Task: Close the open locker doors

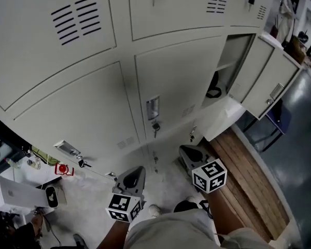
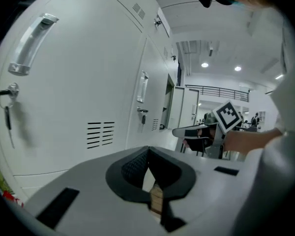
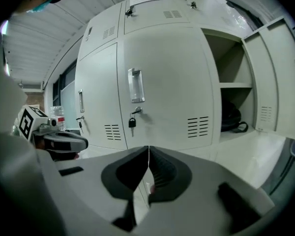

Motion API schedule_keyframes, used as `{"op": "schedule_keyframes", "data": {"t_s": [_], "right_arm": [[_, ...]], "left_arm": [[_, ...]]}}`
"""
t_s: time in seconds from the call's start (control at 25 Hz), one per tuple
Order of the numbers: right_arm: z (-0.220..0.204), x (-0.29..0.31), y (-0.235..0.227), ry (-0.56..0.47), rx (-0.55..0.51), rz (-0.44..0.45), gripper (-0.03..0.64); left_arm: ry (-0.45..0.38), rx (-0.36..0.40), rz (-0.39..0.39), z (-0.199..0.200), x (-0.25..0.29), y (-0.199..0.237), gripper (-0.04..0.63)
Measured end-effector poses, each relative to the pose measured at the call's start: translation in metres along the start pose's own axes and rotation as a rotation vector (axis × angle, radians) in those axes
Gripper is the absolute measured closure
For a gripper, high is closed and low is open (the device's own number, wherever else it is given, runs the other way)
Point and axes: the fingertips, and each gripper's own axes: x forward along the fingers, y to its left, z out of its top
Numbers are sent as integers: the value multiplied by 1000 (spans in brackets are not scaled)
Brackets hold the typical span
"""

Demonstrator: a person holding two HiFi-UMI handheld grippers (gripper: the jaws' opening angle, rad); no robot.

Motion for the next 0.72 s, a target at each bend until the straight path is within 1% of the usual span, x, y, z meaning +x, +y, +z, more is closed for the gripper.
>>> {"op": "schedule_keyframes", "data": {"t_s": [0.04,0.08,0.12,0.24,0.28,0.32,0.4,0.6,0.72], "right_arm": [[-3,-9,1,-1,8,-23,589],[-6,-17,13,-2,17,-54,589],[-10,-21,39,-5,26,-90,589],[-25,-14,166,-21,54,-189,589],[-29,-14,194,-26,62,-214,589],[-31,-18,207,-30,69,-235,589],[-32,-33,197,-38,80,-266,589],[-30,-75,134,-43,87,-306,589],[-28,-98,96,-48,84,-325,589]], "left_arm": [[3,8,-28,0,1,-3,581],[6,18,-62,-3,-9,-1,581],[10,28,-98,-8,-31,11,581],[22,61,-188,-32,-139,77,581],[24,71,-208,-38,-165,91,581],[26,79,-224,-40,-177,96,581],[28,90,-247,-36,-173,85,581],[27,107,-283,-21,-129,29,581],[25,115,-289,-14,-105,1,581]]}}
